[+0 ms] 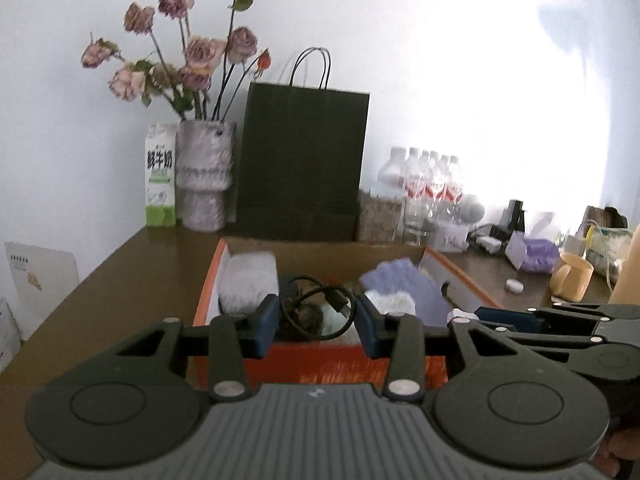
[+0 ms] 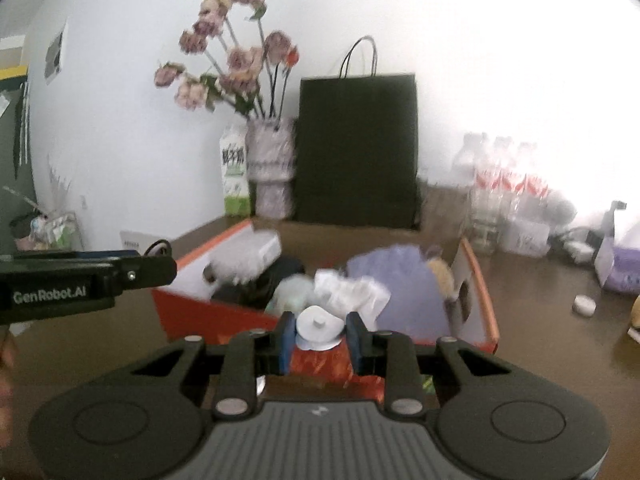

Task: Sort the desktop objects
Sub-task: 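Open both tools to drop the cable and white round object into the box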

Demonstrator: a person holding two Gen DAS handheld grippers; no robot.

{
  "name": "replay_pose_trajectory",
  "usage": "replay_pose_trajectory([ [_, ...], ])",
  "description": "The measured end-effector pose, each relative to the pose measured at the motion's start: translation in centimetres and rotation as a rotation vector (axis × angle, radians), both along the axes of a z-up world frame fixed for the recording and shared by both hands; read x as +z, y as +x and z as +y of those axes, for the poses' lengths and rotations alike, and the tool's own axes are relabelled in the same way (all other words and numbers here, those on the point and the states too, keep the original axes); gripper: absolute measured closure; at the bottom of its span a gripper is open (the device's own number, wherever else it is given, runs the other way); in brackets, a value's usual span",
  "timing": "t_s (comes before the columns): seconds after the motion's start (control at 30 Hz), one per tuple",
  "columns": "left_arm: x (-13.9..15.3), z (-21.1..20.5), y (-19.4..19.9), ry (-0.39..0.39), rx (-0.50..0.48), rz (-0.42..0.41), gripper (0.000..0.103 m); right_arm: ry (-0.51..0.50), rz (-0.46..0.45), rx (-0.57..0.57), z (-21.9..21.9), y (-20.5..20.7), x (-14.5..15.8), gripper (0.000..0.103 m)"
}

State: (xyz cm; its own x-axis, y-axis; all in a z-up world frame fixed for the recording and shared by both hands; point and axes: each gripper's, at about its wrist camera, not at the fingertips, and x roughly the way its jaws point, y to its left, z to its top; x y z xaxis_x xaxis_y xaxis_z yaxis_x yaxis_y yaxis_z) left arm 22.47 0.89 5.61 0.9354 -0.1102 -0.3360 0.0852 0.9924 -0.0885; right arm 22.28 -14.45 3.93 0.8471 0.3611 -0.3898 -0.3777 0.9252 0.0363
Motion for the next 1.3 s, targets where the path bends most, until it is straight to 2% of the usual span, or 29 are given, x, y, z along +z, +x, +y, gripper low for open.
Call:
replay_pose_trajectory([
  [0.33,0.5,-1.3,5.5,-0.001,0.002,-0.020,0.061,0.001,-0.036,-0.030,-0.2,5.7,1.2,0.077],
  [0.5,-0.6,-1.9,9.1,0.007,0.012,0.006,0.061,0.011,-0.017,-0.036,-0.4,8.7,0.0,0.077],
  [0.6,-2.3,-1.9,10.5,0.008,0.017,0.034,0.061,0.009,0.013,-0.031,-0.8,9.6,-1.4,0.077],
  [0.7,-3.7,-1.9,11.1,0.043,0.020,0.064,0.062,0.008,0.037,-0.039,-1.0,10.1,-2.8,0.077],
  [0.9,-5.1,-2.7,11.1,0.122,0.015,0.059,0.061,-0.012,0.059,-0.037,-0.6,10.4,-4.1,0.077],
  [1.0,-5.6,-3.0,11.2,0.148,0.037,0.055,0.055,0.007,0.050,-0.056,-0.9,10.4,-4.1,0.077],
  [1.03,-5.6,-3.0,11.1,0.152,0.045,0.052,0.049,0.012,0.048,-0.063,-1.1,10.4,-4.1,0.075],
  [1.07,-5.5,-3.0,10.9,0.151,0.051,0.045,0.033,0.014,0.048,-0.071,-1.2,10.4,-4.1,0.069],
  [1.13,-5.2,-2.8,10.3,0.153,0.074,0.006,0.009,0.019,0.033,-0.077,-1.4,10.2,-3.9,0.049],
  [1.17,-4.9,-2.8,10.0,0.156,0.083,-0.015,0.007,0.023,0.024,-0.080,-1.5,10.0,-3.7,0.028],
  [1.2,-4.6,-2.7,9.6,0.160,0.101,-0.035,0.005,0.026,0.013,-0.082,-1.6,9.9,-3.6,0.014],
  [1.23,-4.4,-2.6,9.4,0.159,0.117,-0.049,0.000,0.031,0.002,-0.082,-1.7,9.7,-3.4,0.011],
  [1.3,-4.1,-2.2,9.1,0.144,0.138,-0.070,0.000,0.046,-0.006,-0.080,-1.9,9.4,-3.0,0.000],
])
